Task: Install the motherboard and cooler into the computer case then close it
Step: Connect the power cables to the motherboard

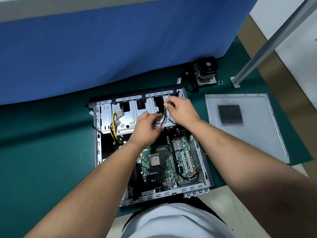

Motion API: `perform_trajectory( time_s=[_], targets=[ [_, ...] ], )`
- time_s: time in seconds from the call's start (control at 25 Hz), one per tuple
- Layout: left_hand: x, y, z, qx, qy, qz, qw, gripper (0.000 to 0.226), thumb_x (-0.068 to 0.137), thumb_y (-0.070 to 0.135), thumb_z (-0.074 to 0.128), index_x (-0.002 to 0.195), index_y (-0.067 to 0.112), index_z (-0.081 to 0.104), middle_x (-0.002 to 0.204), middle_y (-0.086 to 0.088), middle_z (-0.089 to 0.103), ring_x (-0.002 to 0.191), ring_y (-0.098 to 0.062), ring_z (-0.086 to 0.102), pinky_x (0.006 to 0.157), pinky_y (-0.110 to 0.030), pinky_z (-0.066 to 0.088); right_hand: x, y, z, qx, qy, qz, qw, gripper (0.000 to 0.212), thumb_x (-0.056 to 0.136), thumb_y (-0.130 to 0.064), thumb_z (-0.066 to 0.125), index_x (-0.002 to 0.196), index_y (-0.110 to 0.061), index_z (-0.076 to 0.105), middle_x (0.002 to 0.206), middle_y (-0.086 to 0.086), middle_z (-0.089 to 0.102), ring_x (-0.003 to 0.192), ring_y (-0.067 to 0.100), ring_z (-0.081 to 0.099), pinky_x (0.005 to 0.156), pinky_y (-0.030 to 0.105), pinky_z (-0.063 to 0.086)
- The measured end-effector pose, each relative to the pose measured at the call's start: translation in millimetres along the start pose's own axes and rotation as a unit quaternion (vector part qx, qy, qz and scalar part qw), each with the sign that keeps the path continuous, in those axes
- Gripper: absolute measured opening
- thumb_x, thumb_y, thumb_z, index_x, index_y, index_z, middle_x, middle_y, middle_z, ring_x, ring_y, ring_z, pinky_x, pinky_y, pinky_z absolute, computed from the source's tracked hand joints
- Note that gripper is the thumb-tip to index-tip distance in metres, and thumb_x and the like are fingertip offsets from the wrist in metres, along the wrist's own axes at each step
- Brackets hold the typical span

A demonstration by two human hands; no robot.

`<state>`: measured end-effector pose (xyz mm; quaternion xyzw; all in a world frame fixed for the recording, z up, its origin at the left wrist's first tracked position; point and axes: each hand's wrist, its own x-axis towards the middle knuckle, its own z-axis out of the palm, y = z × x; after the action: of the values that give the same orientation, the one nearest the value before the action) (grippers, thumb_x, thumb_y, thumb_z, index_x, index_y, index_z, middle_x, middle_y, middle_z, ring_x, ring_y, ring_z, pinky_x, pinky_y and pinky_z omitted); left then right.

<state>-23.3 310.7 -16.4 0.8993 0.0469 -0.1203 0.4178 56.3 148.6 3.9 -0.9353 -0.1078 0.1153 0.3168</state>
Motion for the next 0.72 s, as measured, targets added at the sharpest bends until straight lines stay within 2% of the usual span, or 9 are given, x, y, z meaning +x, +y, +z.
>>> perform_trajectory(
  time_s=[0.08,0.2,0.32,0.4,0.48,0.6,0.68,0.72],
  targets=[
    [-2,-1,0,0.011,-0.016,0.005,1.000,0.052,0.092,0.020,0.072,0.142,0.028,0.059,0.107,0.002,0.045,0.120,-0.022,0.044,0.112,-0.041,0.041,-14,0,-3,0.054,0.007,0.033,0.998,0.011,0.095,-0.024,0.061,0.099,-0.022,0.071,0.083,-0.007,0.068,0.072,0.010,0.062,0.069,0.025,0.049],
    [-4,1,-1,0.034,-0.036,0.015,0.999,0.051,0.091,0.017,0.071,0.139,0.031,0.061,0.109,0.002,0.044,0.116,-0.022,0.037,0.111,-0.041,0.038,-31,-4,-3,0.088,0.029,0.066,0.993,0.007,0.092,-0.031,0.068,0.090,-0.025,0.071,0.072,-0.012,0.066,0.065,0.000,0.061,0.062,0.014,0.046],
    [-12,5,-1,0.046,-0.036,0.025,0.998,0.051,0.092,0.020,0.070,0.140,0.032,0.059,0.114,0.007,0.045,0.120,-0.021,0.035,0.110,-0.038,0.035,-50,-7,-4,0.102,0.024,0.085,0.991,0.007,0.091,-0.024,0.066,0.096,-0.027,0.070,0.078,-0.011,0.068,0.068,0.001,0.063,0.063,0.017,0.048],
    [-24,6,2,0.031,-0.009,0.067,0.997,0.051,0.096,0.023,0.065,0.145,0.030,0.053,0.120,0.010,0.049,0.126,-0.017,0.036,0.108,-0.031,0.032,-69,-3,-2,0.114,0.003,0.088,0.990,0.013,0.093,-0.021,0.067,0.104,-0.026,0.068,0.086,-0.010,0.071,0.076,0.004,0.067,0.069,0.018,0.051],
    [-40,7,10,-0.025,0.014,0.097,0.995,0.046,0.101,0.023,0.060,0.146,0.027,0.052,0.124,0.010,0.058,0.124,-0.010,0.046,0.106,-0.026,0.036,-90,4,-1,0.106,-0.011,0.077,0.991,0.013,0.095,-0.020,0.069,0.108,-0.022,0.068,0.093,-0.008,0.071,0.082,0.003,0.067,0.077,0.018,0.051],
    [-51,7,23,-0.161,-0.015,0.036,0.986,0.028,0.102,0.025,0.062,0.129,0.024,0.066,0.119,0.013,0.071,0.111,-0.004,0.065,0.103,-0.032,0.052,-115,12,1,0.068,-0.008,0.055,0.996,0.013,0.095,-0.022,0.071,0.105,-0.023,0.063,0.093,-0.011,0.070,0.080,-0.004,0.063,0.075,0.015,0.050],
    [-49,1,30,-0.236,-0.054,-0.002,0.970,0.023,0.098,0.025,0.069,0.120,0.021,0.072,0.113,0.009,0.074,0.107,-0.007,0.068,0.101,-0.034,0.054,-122,13,4,0.015,-0.011,0.031,0.999,0.014,0.096,-0.023,0.070,0.105,-0.023,0.059,0.093,-0.010,0.071,0.084,0.003,0.066,0.076,0.024,0.052],
    [-48,-3,32,-0.258,-0.073,-0.006,0.963,0.022,0.095,0.024,0.072,0.117,0.020,0.074,0.109,0.007,0.075,0.104,-0.009,0.070,0.098,-0.031,0.055,-122,13,5,-0.005,-0.014,0.020,1.000,0.015,0.096,-0.023,0.069,0.106,-0.023,0.058,0.094,-0.008,0.071,0.087,0.009,0.067,0.078,0.030,0.053]
  ],
)
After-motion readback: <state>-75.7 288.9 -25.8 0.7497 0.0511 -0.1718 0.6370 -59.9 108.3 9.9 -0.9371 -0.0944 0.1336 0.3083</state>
